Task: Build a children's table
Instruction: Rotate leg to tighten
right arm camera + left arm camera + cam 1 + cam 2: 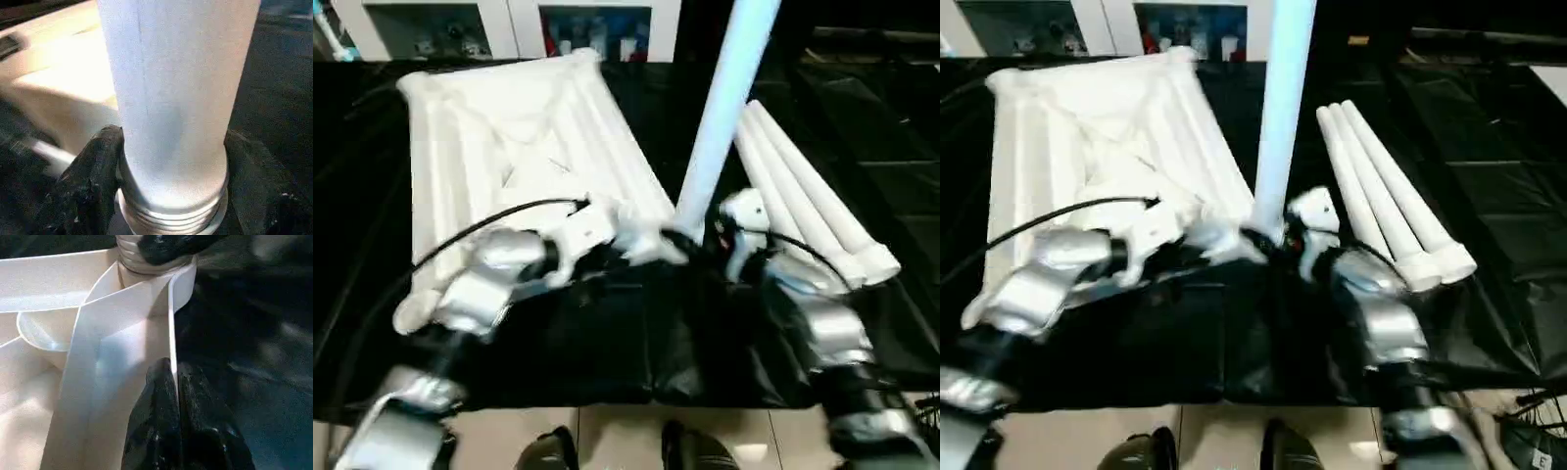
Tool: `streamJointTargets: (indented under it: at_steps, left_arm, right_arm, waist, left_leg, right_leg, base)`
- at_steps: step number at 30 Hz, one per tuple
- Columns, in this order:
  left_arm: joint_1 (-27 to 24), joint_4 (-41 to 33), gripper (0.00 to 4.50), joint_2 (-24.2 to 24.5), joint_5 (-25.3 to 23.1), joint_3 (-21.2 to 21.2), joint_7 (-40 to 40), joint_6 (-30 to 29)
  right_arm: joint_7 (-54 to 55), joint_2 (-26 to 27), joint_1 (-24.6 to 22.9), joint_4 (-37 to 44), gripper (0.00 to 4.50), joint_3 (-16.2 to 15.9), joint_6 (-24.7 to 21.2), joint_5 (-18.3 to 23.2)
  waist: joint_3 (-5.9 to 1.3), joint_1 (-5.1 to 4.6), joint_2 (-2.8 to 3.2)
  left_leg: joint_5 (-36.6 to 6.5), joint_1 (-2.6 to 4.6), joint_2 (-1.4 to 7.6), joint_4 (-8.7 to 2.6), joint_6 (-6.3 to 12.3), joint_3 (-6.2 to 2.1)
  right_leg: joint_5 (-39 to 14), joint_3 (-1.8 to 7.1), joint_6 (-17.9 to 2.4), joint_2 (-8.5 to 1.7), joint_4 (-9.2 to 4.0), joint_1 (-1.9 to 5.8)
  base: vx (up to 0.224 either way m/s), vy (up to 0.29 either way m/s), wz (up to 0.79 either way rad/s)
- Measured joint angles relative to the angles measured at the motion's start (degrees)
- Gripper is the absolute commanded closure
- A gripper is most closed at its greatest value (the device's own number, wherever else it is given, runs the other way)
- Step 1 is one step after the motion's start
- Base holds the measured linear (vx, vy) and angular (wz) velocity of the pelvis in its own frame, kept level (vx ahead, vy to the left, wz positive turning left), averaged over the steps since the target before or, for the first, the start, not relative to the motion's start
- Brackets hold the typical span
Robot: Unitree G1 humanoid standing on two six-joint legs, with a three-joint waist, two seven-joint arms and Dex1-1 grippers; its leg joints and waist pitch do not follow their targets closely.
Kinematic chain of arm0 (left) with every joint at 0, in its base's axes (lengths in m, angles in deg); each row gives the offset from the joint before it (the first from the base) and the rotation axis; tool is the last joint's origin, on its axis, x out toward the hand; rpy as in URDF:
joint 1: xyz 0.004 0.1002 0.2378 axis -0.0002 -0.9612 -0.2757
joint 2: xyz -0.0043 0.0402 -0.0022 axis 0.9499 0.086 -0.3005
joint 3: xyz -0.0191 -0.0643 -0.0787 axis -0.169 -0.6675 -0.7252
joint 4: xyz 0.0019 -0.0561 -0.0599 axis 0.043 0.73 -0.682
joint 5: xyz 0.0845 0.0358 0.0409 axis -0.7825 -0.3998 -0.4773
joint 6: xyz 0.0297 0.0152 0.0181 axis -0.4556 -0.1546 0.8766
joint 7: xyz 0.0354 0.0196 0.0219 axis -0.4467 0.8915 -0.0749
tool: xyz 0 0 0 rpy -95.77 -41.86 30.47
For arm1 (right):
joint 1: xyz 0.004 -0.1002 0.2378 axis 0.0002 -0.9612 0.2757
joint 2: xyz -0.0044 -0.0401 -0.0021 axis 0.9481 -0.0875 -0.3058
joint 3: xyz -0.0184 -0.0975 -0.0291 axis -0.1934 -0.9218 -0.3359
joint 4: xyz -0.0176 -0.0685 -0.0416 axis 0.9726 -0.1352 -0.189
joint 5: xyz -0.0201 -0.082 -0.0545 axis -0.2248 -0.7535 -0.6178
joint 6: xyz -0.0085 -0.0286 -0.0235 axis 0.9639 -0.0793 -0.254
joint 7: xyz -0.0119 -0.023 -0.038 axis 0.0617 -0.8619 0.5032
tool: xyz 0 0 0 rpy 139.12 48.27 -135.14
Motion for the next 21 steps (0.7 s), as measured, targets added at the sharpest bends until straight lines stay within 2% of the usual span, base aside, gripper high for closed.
streamJointTargets:
  at_steps: [2, 4, 6, 12, 13, 14, 16, 17, 20, 21]
  left_arm:
    - [0.91, 1.04, 4.5, -1.6, -0.44, 0.0, 2.27, -1.43]
    - [2.8, 3.44, 4.5, -4.72, -1.62, -0.12, 6.77, -3.64]
    - [3.42, 4.17, 4.5, -6.34, -2.17, -0.06, 8.94, -4.58]
    - [3.76, 5.24, 4.5, -6.51, -2.48, -0.02, 9.46, -4.09]
    - [3.75, 5.26, 4.5, -6.47, -2.57, 0.01, 9.46, -3.9]
    - [3.72, 5.23, 4.5, -6.39, -2.65, 0.11, 9.46, -3.68]
    - [3.41, 4.81, 4.5, -6.05, -2.69, 0.41, 9.41, -3.12]
    - [3.21, 4.54, 4.5, -5.79, -2.69, 0.5, 9.4, -2.86]
    - [2.57, 3.74, 4.5, -4.21, -2.47, 0.25, 9.24, -1.68]
    - [2.31, 3.32, 4.5, -3.65, -2.26, 0.14, 8.91, -1.37]
  right_arm:
    - [4.82, 2.59, 0.7, -1.71, 1.83, 1.27, 0.0, -0.23]
    - [14.51, 7.89, 3.4, -5.63, 1.83, 4.32, 0.03, -0.74]
    - [18.34, 8.87, 4.57, -7.48, 1.83, 4.75, 0.05, -0.84]
    - [20.33, 10.05, 5.78, -10.11, 1.83, 4.74, 3.18, -2.08]
    - [20.24, 10.06, 5.79, -10.2, 1.48, 4.74, 3.44, -2.08]
    - [20.15, 10.06, 5.71, -10.21, 1.48, 4.75, 3.63, -2.08]
    - [19.55, 10.05, 5.21, -9.75, 1.11, 4.77, 4.14, -2.04]
    - [18.71, 10.06, 4.76, -9.31, 1.11, 4.8, 4.4, -1.94]
    - [15.04, 9.94, 3.55, -8.21, 0.88, 4.69, 4.31, -1.68]
    - [13.47, 9.19, 3.38, -7.19, 0.68, 4.16, 3.77, -1.25]
  waist:
    - [-0.07, 0.02, 0.06]
    - [-0.23, -0.1, 0.14]
    - [-0.3, -0.08, 0.15]
    - [-0.44, -0.18, 0.15]
    - [-0.44, -0.18, 0.15]
    - [-0.44, -0.15, 0.16]
    - [-0.45, -0.12, 0.18]
    - [-0.46, -0.17, 0.19]
    - [-0.44, -0.64, 0.17]
    - [-0.42, -0.79, 0.17]
  left_leg:
    - [0.0, 0.01, -0.01, -0.01, 0.0, -0.01]
    - [0.0, 0.02, -0.02, 0.0, 0.0, -0.02]
    - [0.0, 0.0, -0.02, -0.08, 0.01, -0.05]
    - [-0.01, 0.06, -0.06, -0.14, 0.02, -0.09]
    - [0.0, 0.06, -0.06, -0.14, 0.02, -0.09]
    - [-0.01, 0.06, -0.06, -0.14, 0.02, -0.09]
    - [-0.01, 0.06, -0.06, -0.18, 0.02, -0.08]
    - [-0.01, 0.07, -0.06, -0.23, 0.02, -0.08]
    - [0.0, -0.06, -0.05, -0.36, 0.02, -0.1]
    - [0.0, -0.16, -0.05, -0.4, 0.02, -0.1]
  right_leg:
    - [-0.01, 0.0, 0.01, -0.01, -0.06, 0.03]
    - [-0.01, -0.01, 0.02, -0.01, -0.18, 0.05]
    - [-0.01, -0.07, 0.02, 0.0, -0.52, 0.13]
    - [-0.02, -0.11, 0.03, 0.0, -1.2, 0.41]
    - [-0.02, -0.11, 0.03, 0.0, -1.23, 0.41]
    - [-0.02, -0.11, 0.03, 0.0, -1.23, 0.41]
    - [-0.02, -0.11, 0.03, 0.0, -1.23, 0.4]
    - [-0.02, -0.11, 0.03, 0.01, -1.23, 0.39]
    - [-0.01, -0.14, 0.03, 0.03, -1.19, 0.11]
    - [-0.01, -0.14, 0.03, 0.04, -1.14, -0.04]
  base:
    - [0.0, 0.0, 0.0]
    - [0.0, 0.0, 0.0]
    - [0.0, 0.0, 0.0]
    - [0.0, 0.0, 0.0]
    - [0.0, 0.0, 0.0]
    - [0.0, 0.0, 0.0]
    - [0.0, 0.0, 0.0]
    - [0.0, 0.0, 0.0]
    - [0.0, 0.0, 0.0]
    - [0.0, 0.0, 0.0]
